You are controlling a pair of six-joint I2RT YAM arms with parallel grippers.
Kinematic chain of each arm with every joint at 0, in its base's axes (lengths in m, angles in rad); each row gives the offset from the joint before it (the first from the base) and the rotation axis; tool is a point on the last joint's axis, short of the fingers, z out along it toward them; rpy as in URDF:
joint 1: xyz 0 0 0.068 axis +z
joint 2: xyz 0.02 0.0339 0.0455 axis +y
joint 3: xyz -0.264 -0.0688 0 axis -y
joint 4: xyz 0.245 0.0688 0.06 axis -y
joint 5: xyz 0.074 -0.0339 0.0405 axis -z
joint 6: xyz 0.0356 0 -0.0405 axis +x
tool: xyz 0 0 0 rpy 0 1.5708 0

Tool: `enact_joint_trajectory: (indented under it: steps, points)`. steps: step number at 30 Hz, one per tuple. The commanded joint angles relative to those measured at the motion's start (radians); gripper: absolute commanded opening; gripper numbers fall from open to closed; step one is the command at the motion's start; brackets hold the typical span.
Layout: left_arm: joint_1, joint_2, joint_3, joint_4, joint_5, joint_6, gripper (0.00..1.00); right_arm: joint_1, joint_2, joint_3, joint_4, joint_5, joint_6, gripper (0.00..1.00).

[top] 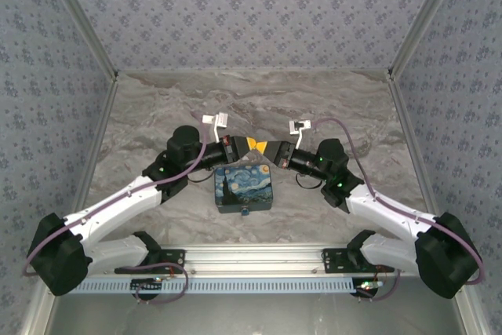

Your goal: Unlock a padlock with a key

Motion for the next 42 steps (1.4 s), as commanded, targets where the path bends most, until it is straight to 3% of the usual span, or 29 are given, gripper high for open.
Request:
enact_joint_trajectory:
  steps: [1,9,14,24,33,42]
  points:
    - [-0.006,-0.038,0.039,-0.017,-0.005,0.023,0.0,-0.018,-0.014,0.005,0.047,-0.028,-0.019,0.18]
    - [-0.005,-0.043,0.041,-0.016,0.004,0.022,0.0,-0.047,-0.022,-0.003,0.113,-0.102,-0.051,0.39]
    - [-0.005,-0.044,0.042,-0.013,0.005,0.022,0.0,-0.041,-0.011,0.031,0.058,-0.116,-0.079,0.42]
    - [-0.005,-0.043,0.039,-0.008,0.002,0.018,0.0,-0.011,0.042,0.053,0.079,-0.122,-0.077,0.41]
    - [-0.006,-0.046,0.037,-0.009,-0.004,0.018,0.0,-0.003,0.049,0.053,0.084,-0.111,-0.079,0.27]
    - [-0.005,-0.045,0.035,-0.002,-0.008,0.011,0.0,-0.004,0.043,0.026,0.085,-0.104,-0.081,0.26]
